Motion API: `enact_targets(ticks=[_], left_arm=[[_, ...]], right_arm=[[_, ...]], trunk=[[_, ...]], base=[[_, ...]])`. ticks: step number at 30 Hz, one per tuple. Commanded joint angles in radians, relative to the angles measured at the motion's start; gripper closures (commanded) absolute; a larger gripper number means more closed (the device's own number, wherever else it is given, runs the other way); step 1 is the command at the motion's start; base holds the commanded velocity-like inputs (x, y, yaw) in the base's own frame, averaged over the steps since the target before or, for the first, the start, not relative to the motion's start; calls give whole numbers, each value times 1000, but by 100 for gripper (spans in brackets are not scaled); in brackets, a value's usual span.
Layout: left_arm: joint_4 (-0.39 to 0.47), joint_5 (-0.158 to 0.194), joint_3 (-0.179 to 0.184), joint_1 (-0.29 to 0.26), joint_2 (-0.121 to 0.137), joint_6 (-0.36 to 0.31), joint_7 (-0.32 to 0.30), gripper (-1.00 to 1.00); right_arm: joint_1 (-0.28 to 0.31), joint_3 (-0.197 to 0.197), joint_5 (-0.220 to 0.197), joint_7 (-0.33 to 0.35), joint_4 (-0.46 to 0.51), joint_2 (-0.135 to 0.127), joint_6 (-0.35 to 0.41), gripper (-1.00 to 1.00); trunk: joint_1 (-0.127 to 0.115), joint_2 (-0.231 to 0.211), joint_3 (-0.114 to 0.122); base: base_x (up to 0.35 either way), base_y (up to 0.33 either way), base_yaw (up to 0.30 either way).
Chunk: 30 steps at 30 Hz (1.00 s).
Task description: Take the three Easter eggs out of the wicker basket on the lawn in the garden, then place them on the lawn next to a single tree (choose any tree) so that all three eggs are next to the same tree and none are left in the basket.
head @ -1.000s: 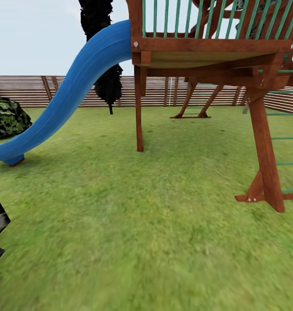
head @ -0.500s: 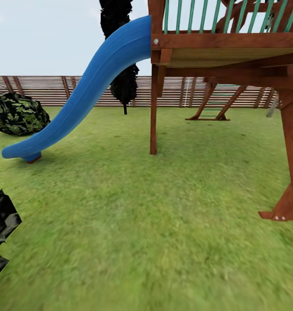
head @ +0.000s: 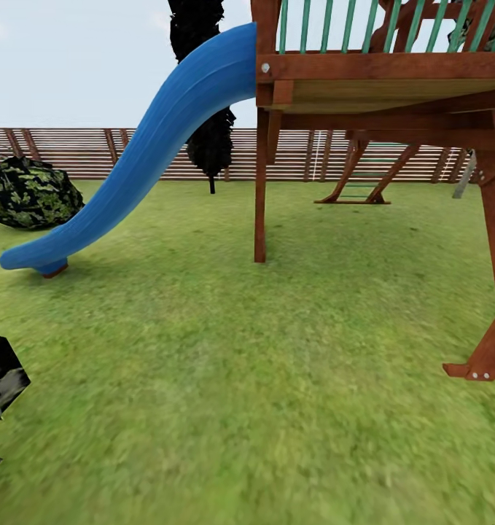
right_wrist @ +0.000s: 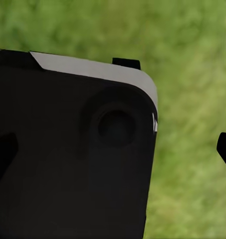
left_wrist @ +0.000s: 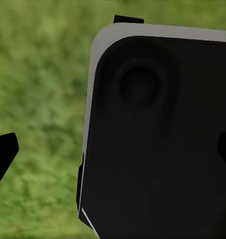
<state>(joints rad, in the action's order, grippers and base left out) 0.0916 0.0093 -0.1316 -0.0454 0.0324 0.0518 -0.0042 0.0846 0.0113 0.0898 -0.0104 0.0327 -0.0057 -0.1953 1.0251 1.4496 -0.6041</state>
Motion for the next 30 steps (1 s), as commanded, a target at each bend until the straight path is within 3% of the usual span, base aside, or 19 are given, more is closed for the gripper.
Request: enact_targets(ticks=[1, 17, 25, 30], left_arm=[[-1, 1, -5, -1, 0, 3, 0, -100], [-3, 1, -5, -1, 0, 3, 0, -100], [-7, -4, -4, -1, -2, 3, 0, -100], [-7, -5, -2, -1, -3, 3, -1, -100]], right_arm=[[1, -2, 7, -1, -1, 0, -2, -100], [1, -10, -2, 4, 0, 0, 2, -100], [1, -10, -2, 0, 1, 1, 2, -100], [1, -6, 4, -2, 1, 4, 1, -100]], trunk=[[0, 0, -1], [0, 0, -1], [0, 0, -1], [0, 0, -1]], base=[[0, 0, -58], [41, 0, -266], [255, 0, -275], [324, 0, -46]])
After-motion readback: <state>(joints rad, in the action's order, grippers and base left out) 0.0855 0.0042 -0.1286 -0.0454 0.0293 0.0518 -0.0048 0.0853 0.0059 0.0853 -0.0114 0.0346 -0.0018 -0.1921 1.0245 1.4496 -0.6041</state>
